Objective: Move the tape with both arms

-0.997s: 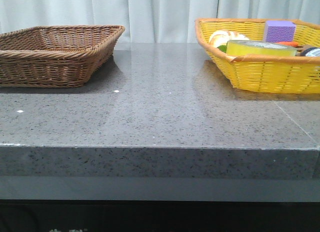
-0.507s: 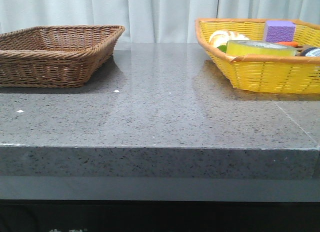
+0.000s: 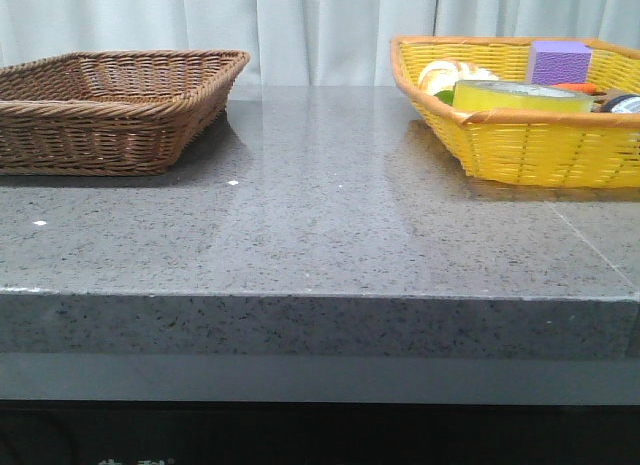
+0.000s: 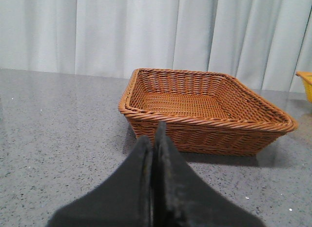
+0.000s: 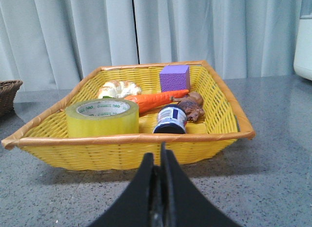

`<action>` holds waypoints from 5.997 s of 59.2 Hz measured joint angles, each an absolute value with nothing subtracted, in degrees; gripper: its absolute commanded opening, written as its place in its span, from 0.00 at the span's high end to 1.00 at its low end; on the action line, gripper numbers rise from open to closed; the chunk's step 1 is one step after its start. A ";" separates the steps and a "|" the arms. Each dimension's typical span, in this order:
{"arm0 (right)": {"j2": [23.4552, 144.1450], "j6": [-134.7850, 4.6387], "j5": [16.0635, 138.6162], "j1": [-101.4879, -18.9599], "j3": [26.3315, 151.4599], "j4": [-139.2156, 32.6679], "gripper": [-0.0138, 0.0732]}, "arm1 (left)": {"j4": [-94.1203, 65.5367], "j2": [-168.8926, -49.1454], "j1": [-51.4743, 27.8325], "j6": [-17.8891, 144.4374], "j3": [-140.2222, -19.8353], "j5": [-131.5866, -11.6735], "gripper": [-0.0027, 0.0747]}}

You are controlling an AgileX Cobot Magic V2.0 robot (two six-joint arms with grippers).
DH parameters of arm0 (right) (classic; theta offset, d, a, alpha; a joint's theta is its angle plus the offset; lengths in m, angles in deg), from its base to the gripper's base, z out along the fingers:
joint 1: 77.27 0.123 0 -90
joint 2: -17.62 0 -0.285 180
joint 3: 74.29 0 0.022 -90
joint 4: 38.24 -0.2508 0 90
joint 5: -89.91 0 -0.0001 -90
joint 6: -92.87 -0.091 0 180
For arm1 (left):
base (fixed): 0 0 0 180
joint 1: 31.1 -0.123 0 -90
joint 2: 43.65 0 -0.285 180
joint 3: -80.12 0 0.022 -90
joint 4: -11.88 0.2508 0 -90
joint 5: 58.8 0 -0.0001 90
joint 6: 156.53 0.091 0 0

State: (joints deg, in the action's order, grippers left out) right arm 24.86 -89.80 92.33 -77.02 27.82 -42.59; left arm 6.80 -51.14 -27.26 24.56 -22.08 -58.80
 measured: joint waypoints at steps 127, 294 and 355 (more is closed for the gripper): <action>65.31 -87.13 43.94 -77.02 79.96 -42.57 0.21 | 8.35 -84.89 -26.60 24.69 -70.12 -102.39 0.26; 130.77 -76.83 17.99 -60.85 144.73 -43.45 0.59 | -1.96 -89.16 -0.16 33.55 -75.68 -104.32 0.26; 146.14 -74.29 18.10 -45.13 144.73 -37.77 0.59 | -1.96 -89.16 -0.16 33.55 -75.68 -104.32 0.26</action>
